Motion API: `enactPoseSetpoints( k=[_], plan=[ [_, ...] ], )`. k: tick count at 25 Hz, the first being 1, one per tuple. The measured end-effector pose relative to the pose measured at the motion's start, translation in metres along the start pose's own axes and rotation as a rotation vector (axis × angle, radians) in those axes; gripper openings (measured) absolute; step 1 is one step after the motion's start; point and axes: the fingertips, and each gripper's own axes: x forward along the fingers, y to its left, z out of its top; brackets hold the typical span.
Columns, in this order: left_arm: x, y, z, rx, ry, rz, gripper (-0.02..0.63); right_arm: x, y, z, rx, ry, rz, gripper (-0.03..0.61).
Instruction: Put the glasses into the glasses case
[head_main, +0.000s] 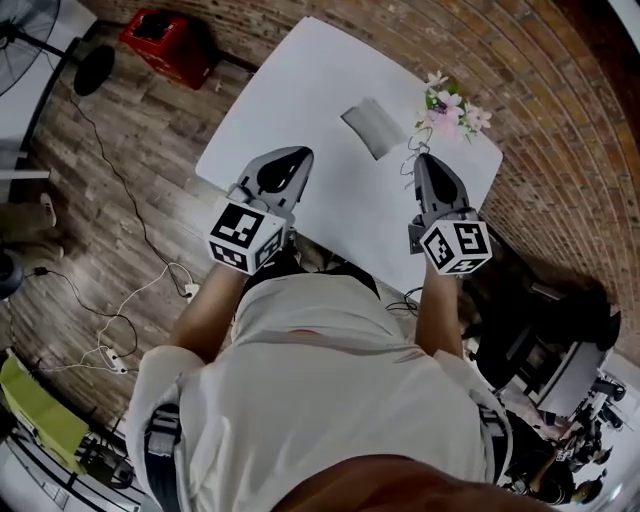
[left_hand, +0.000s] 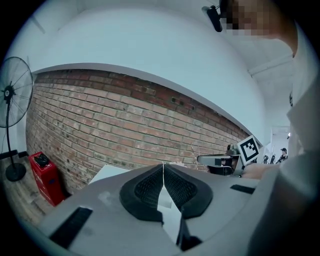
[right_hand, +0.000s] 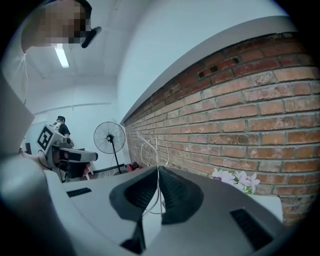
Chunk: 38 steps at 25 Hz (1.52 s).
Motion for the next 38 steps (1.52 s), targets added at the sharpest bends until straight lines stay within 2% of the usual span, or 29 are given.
enactPoseSetpoints(
  k=[7,12,17,26,34,38],
  plan=[
    [0.008,0.001,0.002,-0.002,0.007,0.055,0.018,0.03,-0.025,-0.024,-0.035,0.101,0.021,0.063],
    [0.01,0.005,-0.006,-0.021,0.013,0.089,0.018,0.071,-0.029,-0.05,-0.142,0.192,0.048,0.063],
    [0.003,0.014,-0.013,-0.042,0.019,0.132,0.018,0.121,-0.038,-0.104,-0.256,0.371,0.053,0.063],
    [-0.013,0.033,-0.028,-0.084,0.032,0.199,0.018,0.188,-0.055,-0.193,-0.319,0.653,0.055,0.063],
    [-0.026,0.042,-0.04,-0.109,0.052,0.219,0.018,0.198,-0.061,-0.239,-0.367,0.799,0.014,0.063],
    [-0.028,0.042,-0.041,-0.112,0.057,0.211,0.018,0.199,-0.061,-0.246,-0.375,0.81,0.016,0.064]
  ],
)
